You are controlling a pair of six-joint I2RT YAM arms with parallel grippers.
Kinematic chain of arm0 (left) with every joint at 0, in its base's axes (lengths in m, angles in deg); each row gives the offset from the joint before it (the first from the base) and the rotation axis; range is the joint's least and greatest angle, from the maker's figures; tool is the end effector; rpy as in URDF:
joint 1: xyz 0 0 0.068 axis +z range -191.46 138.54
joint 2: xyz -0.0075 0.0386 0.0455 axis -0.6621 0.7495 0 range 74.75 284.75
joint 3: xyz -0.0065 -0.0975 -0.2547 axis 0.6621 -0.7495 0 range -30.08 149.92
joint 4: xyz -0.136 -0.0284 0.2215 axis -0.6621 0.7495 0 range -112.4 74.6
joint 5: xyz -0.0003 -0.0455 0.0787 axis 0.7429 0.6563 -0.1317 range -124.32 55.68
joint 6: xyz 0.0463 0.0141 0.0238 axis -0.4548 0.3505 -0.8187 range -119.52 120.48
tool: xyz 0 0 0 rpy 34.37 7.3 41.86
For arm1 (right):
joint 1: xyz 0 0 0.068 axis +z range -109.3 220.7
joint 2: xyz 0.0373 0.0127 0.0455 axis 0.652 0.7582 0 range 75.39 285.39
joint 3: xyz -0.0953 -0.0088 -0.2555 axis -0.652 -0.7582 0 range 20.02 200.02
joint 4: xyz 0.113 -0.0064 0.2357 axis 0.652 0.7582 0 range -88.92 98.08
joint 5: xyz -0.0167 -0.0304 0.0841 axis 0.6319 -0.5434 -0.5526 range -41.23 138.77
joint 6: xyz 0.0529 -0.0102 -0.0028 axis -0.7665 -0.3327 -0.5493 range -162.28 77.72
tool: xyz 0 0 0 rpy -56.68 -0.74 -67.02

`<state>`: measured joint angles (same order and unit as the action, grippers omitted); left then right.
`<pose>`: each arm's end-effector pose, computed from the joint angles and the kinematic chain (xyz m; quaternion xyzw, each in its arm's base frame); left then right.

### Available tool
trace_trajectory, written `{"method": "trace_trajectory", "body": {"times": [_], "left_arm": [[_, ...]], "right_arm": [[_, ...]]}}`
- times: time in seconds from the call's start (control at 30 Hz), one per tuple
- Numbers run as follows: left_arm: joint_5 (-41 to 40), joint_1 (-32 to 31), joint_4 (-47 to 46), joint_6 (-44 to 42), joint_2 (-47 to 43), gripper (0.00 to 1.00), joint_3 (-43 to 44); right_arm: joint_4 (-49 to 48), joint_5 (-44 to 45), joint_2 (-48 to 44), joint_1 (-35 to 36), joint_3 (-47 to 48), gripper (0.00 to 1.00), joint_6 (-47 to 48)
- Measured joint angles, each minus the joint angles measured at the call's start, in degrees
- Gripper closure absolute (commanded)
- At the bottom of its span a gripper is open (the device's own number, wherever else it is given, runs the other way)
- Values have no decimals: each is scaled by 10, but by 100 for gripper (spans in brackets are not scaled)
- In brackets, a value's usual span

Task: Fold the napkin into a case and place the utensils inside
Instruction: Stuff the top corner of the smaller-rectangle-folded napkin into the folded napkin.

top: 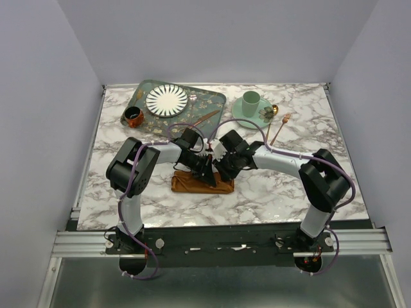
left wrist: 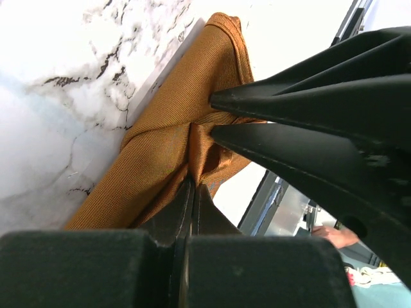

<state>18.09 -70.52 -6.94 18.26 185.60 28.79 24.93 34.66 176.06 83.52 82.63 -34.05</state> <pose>0.2911 -0.1941 0.1157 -0.1725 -0.8671 0.4671 0.0111 0.2507 0.2442 0.1734 -0.4419 0.8559 0.1854 0.1946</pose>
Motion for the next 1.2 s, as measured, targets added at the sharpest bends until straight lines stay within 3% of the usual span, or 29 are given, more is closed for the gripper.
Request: {"method": "trace_trajectory", "body": {"times": [0.13, 0.17, 0.23, 0.77, 1.2], "left_arm": [[2, 1, 2, 2, 3, 100, 2], [3, 1, 2, 2, 3, 100, 3], [3, 1, 2, 3, 3, 100, 3], [3, 2, 3, 3, 3, 100, 3], [-12, 2, 0, 9, -9, 100, 2]], "right_arm": [[0, 8, 7, 5, -1, 80, 4], [0, 12, 10, 6, -1, 90, 4], [-1, 18, 14, 7, -1, 99, 4], [13, 69, -25, 7, -1, 99, -22], [16, 62, -28, 7, -1, 99, -23]]}}
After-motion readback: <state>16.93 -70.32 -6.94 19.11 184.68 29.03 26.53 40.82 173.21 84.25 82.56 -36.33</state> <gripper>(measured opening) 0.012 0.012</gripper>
